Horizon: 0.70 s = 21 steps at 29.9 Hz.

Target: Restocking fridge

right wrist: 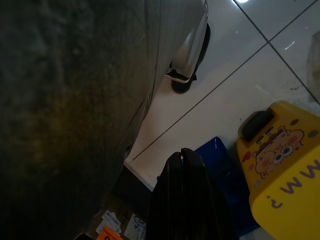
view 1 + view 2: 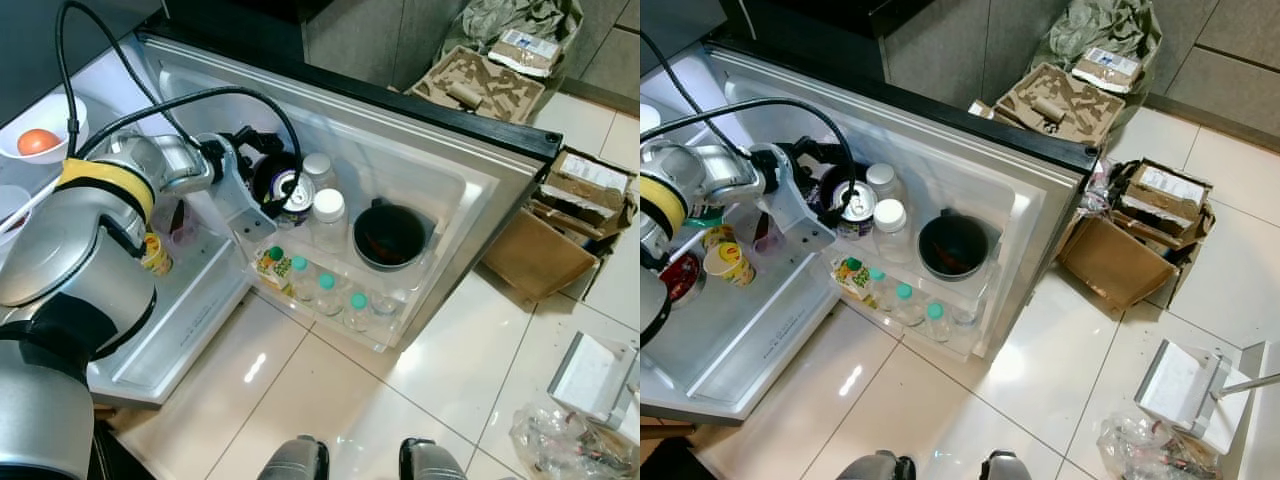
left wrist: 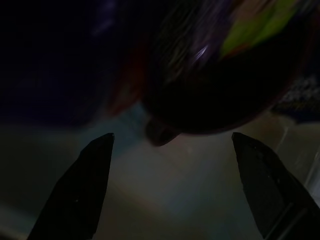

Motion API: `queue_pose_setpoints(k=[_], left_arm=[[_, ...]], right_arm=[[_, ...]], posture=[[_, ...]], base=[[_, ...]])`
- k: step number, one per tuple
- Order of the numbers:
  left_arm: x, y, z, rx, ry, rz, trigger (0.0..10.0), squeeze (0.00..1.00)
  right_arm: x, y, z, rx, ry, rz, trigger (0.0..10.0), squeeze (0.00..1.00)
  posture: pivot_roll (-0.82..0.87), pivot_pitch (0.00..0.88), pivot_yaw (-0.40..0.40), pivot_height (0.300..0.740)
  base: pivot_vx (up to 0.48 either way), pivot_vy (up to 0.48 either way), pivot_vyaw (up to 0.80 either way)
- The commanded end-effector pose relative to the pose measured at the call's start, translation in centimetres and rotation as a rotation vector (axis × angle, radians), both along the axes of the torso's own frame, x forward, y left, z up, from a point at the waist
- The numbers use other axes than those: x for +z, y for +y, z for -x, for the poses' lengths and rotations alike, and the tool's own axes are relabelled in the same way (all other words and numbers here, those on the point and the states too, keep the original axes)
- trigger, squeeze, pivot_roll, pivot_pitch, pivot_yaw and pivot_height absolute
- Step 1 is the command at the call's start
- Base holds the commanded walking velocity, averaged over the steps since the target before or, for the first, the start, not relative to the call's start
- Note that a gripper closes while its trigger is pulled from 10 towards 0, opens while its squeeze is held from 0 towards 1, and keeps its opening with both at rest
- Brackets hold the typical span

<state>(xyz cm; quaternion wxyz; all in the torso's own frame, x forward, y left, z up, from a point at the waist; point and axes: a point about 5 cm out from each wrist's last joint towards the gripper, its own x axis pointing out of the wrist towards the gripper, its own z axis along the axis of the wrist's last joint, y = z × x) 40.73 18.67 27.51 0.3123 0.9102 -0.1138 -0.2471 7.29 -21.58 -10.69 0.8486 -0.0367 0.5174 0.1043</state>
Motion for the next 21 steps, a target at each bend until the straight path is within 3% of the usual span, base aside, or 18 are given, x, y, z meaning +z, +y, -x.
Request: queue_pose_setpoints(k=[1, 13, 21], left_arm=[[0.8, 1.7, 0.3, 0.065, 0.010, 0.012, 10.0, 0.00], [0.3, 3.5, 1.0, 0.162, 0.131, 0.040, 10.0, 0.00], [2.4, 3.6, 1.7, 0.169, 0.214, 0.077, 10.0, 0.00]], right_arm=[[-0.8, 1.1, 2.8, 0.016, 0.120, -0.023, 10.0, 0.00], [-0.8, 1.4, 2.5, 0.018, 0.116, -0.027, 10.0, 0.00], [-0.8, 1.3, 2.5, 0.019, 0.119, -0.022, 10.0, 0.00]], posture=[[0.01, 0.281, 0.085, 0.740], [0.02, 0.275, 0.086, 0.740], [0.02, 0.273, 0.083, 0.740]], base=[[0.000, 0.000, 0.00], [0.000, 0.000, 0.00], [0.000, 0.000, 0.00]])
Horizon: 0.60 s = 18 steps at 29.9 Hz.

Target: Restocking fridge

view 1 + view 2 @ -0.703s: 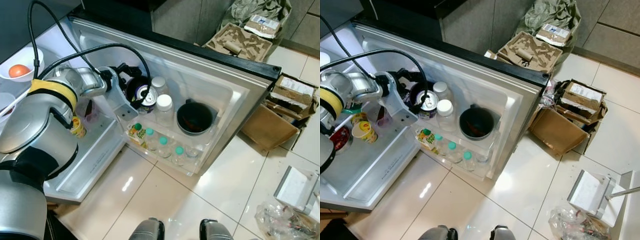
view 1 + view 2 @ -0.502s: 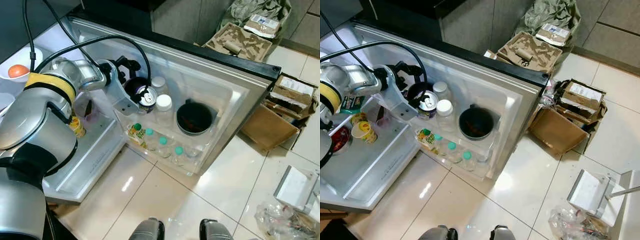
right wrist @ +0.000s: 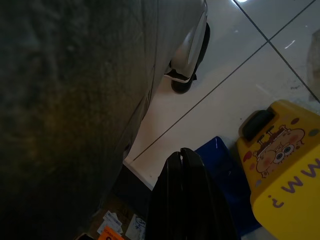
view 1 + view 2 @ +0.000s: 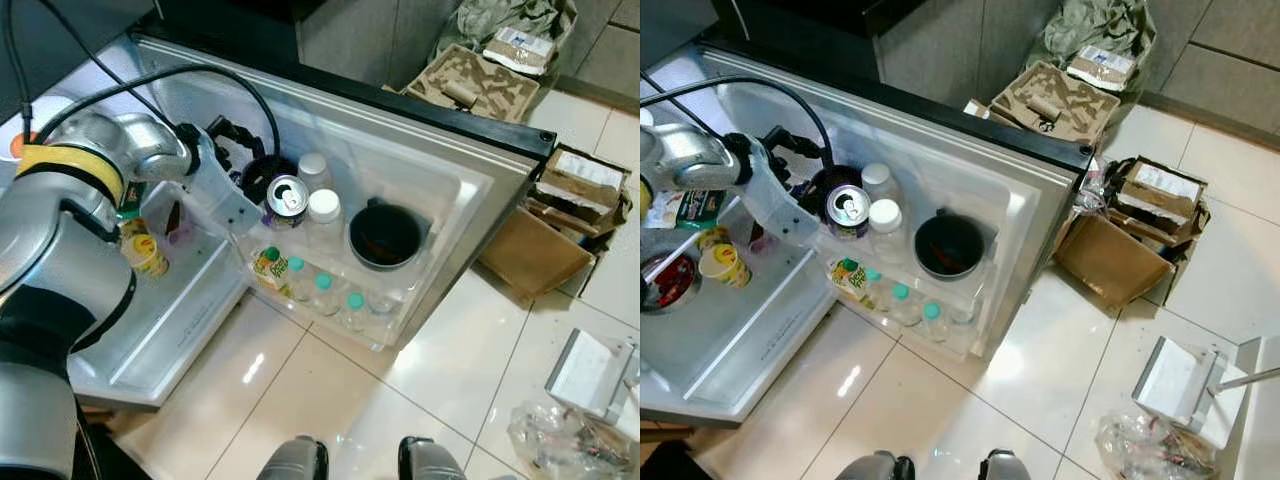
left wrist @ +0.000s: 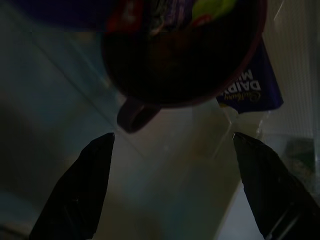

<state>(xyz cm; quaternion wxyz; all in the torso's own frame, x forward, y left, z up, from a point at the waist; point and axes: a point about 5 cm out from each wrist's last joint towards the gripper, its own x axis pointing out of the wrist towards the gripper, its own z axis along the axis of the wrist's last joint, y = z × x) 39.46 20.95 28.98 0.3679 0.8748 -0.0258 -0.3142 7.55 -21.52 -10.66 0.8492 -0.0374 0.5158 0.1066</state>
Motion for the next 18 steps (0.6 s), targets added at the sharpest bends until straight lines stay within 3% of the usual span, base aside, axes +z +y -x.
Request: queue_pose_setpoints(k=[1, 10, 18], left_arm=[[1.3, 1.3, 0.6, 0.033, 0.025, 0.011, 10.0, 0.00], [1.8, 1.5, 1.5, 0.044, 0.158, -0.038, 10.0, 0.00], [0.1, 1.2, 2.1, 0.021, 0.275, -0.100, 10.0, 0.00]], right_arm=[[-0.9, 1.2, 2.7, 0.014, 0.122, -0.020, 10.0, 0.00], [-0.9, 1.2, 2.5, 0.017, 0.124, -0.017, 10.0, 0.00], [-0.9, 1.2, 2.4, 0.020, 0.125, -0.013, 10.0, 0.00]], posture=[[0.03, 0.270, 0.082, 0.740], [0.03, 0.265, 0.083, 0.740], [0.04, 0.262, 0.082, 0.740]], base=[[0.000, 0.000, 0.00], [0.000, 0.000, 0.00], [0.000, 0.000, 0.00]])
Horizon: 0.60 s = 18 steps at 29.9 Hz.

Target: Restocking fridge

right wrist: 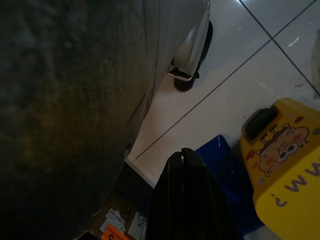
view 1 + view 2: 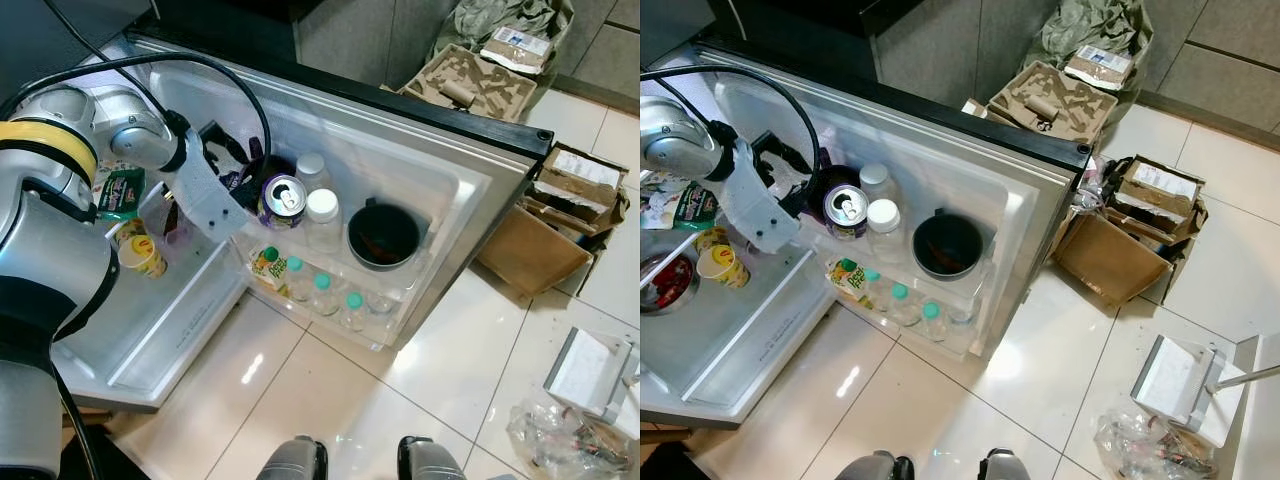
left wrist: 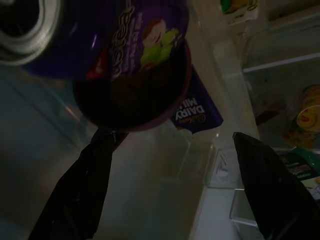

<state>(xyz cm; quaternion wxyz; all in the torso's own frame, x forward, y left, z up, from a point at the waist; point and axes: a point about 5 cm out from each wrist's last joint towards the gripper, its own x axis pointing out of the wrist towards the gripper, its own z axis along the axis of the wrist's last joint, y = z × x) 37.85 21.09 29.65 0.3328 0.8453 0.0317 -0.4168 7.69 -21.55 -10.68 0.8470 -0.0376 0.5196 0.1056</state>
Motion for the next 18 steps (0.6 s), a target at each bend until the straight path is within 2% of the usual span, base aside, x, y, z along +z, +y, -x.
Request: queue_pose_setpoints(k=[1, 13, 15, 18], left_arm=[[-1.0, 0.9, 0.5, 0.009, 0.052, -0.031, 10.0, 0.00], [-3.4, -1.4, 0.1, -0.094, 0.067, -0.059, 10.0, 0.00], [-3.0, -2.3, -0.5, -0.132, -0.014, -0.037, 10.0, 0.00], [-2.6, -3.0, -0.8, -0.159, -0.073, -0.025, 10.0, 0.00]], right_arm=[[-0.8, 1.2, 2.5, 0.021, 0.115, -0.014, 10.0, 0.00], [-0.8, 1.3, 2.2, 0.024, 0.106, -0.008, 10.0, 0.00], [-0.8, 1.3, 2.1, 0.020, 0.104, -0.008, 10.0, 0.00], [-0.8, 1.3, 2.1, 0.017, 0.103, -0.008, 10.0, 0.00]], posture=[[0.04, 0.259, 0.083, 0.740], [0.04, 0.254, 0.087, 0.740], [0.04, 0.253, 0.089, 0.740], [0.04, 0.253, 0.092, 0.740]], base=[[0.000, 0.000, 0.00], [0.000, 0.000, 0.00], [0.000, 0.000, 0.00], [0.000, 0.000, 0.00]])
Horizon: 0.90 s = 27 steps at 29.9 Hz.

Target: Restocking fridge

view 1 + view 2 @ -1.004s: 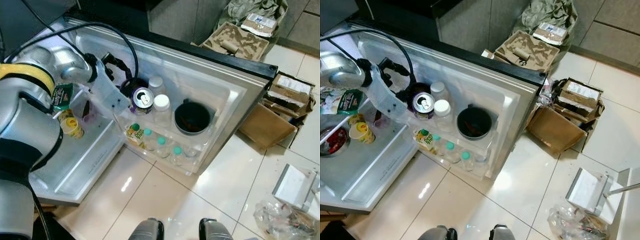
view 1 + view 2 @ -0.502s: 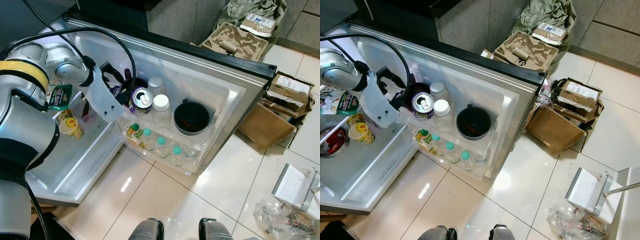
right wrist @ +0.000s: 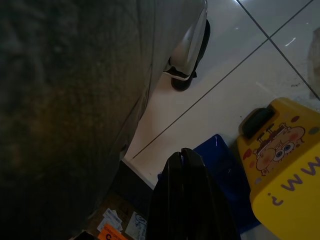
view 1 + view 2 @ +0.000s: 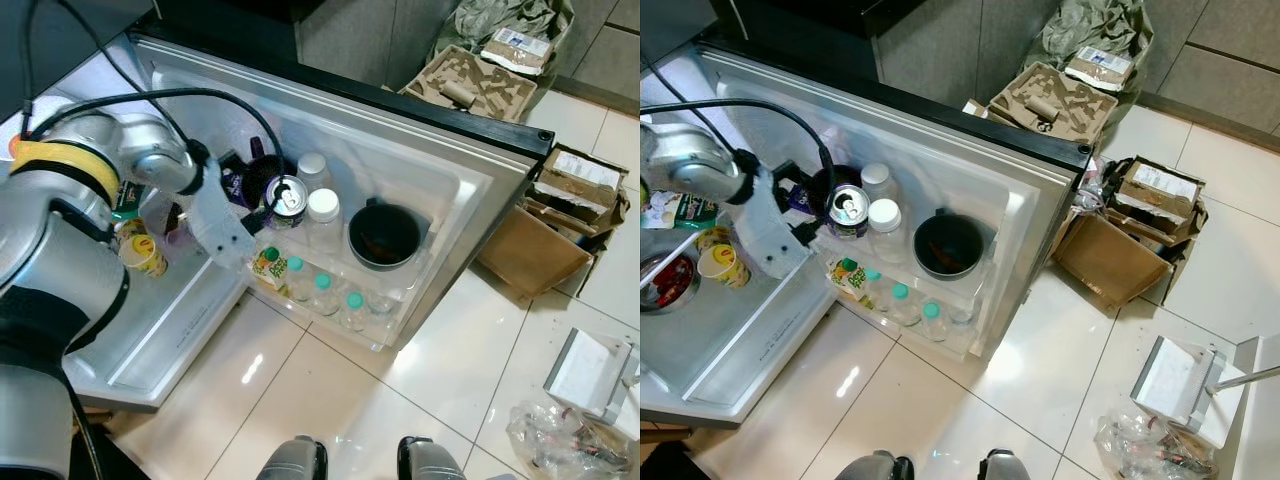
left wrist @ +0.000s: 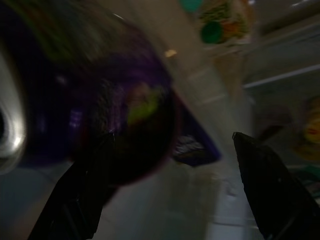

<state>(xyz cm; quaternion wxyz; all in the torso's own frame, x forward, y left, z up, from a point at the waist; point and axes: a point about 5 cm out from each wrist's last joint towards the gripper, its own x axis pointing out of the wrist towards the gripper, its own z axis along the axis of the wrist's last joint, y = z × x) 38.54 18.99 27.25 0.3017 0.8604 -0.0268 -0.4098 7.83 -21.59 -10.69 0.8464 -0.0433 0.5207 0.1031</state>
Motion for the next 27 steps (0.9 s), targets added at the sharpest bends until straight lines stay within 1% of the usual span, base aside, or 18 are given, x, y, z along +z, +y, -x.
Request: queue_pose_setpoints(k=[1, 5, 14, 18, 27], left_arm=[[-0.1, -1.0, -0.2, -0.047, -0.022, -0.015, 10.0, 0.00], [0.0, -1.2, -0.3, -0.066, -0.041, -0.024, 10.0, 0.00], [0.4, -0.9, -0.4, -0.079, -0.076, -0.052, 10.0, 0.00], [0.1, -0.4, -0.7, -0.087, -0.119, -0.091, 10.0, 0.00], [-0.7, -0.1, -1.1, -0.104, -0.178, -0.118, 10.0, 0.00]], right_arm=[[-0.8, 1.4, 2.2, 0.014, 0.102, -0.020, 10.0, 0.00], [-0.8, 1.4, 2.2, 0.011, 0.102, -0.019, 10.0, 0.00], [-0.8, 1.5, 2.3, 0.009, 0.105, -0.020, 10.0, 0.00], [-0.9, 1.6, 2.3, 0.007, 0.104, -0.021, 10.0, 0.00], [-0.9, 1.6, 2.4, 0.003, 0.104, -0.020, 10.0, 0.00]], posture=[[0.04, 0.253, 0.092, 0.740], [0.04, 0.253, 0.092, 0.740], [0.04, 0.258, 0.098, 0.740], [0.04, 0.258, 0.098, 0.740], [0.04, 0.262, 0.099, 0.740]], base=[[0.000, 0.000, 0.00], [0.000, 0.000, 0.00], [0.000, 0.000, 0.00], [0.000, 0.000, 0.00], [0.000, 0.000, 0.00]])
